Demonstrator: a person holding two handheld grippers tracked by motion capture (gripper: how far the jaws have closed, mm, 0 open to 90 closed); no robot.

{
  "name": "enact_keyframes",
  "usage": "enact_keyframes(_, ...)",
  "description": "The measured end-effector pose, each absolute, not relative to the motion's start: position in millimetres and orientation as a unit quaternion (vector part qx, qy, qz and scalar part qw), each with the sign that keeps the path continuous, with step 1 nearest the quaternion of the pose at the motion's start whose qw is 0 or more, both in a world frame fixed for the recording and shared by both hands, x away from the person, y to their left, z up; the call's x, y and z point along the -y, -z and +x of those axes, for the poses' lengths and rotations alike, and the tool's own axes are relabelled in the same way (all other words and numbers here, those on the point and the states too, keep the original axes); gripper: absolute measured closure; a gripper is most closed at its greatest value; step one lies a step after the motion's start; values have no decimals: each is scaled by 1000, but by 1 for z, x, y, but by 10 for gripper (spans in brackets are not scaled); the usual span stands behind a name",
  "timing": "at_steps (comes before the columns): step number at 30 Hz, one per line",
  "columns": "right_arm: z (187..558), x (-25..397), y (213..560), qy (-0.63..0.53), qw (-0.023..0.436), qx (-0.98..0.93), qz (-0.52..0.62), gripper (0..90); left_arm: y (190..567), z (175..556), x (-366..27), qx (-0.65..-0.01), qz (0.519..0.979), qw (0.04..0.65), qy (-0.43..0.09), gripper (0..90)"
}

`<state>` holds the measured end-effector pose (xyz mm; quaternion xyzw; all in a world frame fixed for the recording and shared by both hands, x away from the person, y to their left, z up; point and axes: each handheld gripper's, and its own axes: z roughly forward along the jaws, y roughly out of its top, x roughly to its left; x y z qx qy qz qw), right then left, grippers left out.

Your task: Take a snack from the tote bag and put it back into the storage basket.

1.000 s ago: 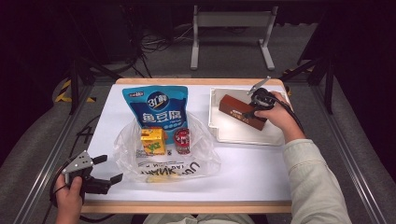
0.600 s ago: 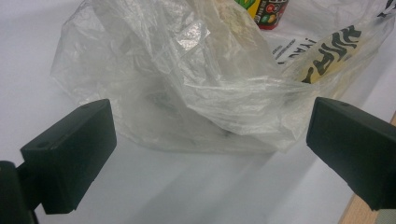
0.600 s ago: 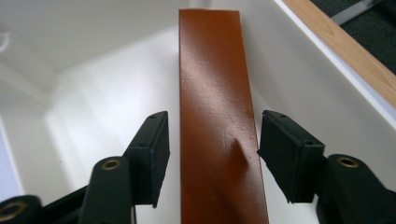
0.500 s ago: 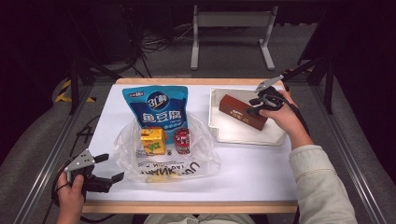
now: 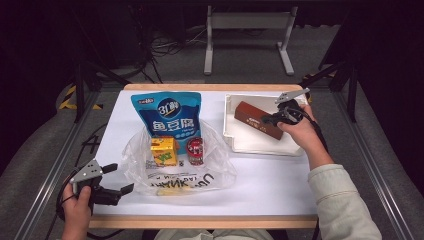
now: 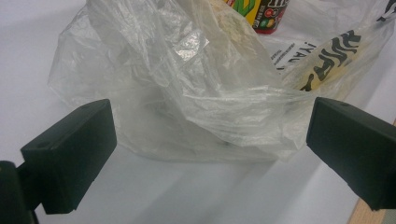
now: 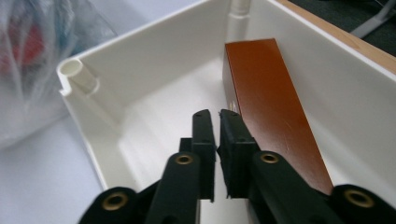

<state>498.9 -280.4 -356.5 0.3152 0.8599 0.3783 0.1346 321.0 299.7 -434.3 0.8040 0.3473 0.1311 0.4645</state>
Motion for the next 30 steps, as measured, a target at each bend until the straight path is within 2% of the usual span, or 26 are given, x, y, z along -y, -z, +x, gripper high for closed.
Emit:
enact_keyframes(9,503,275,367,-331,132,-873,334,900,434,321,-300,-348,804,465,-131,21)
enact_keyframes(30,517,279,377,-275,174,-863,386,900,435,320,-300,-348,804,464,-131,20)
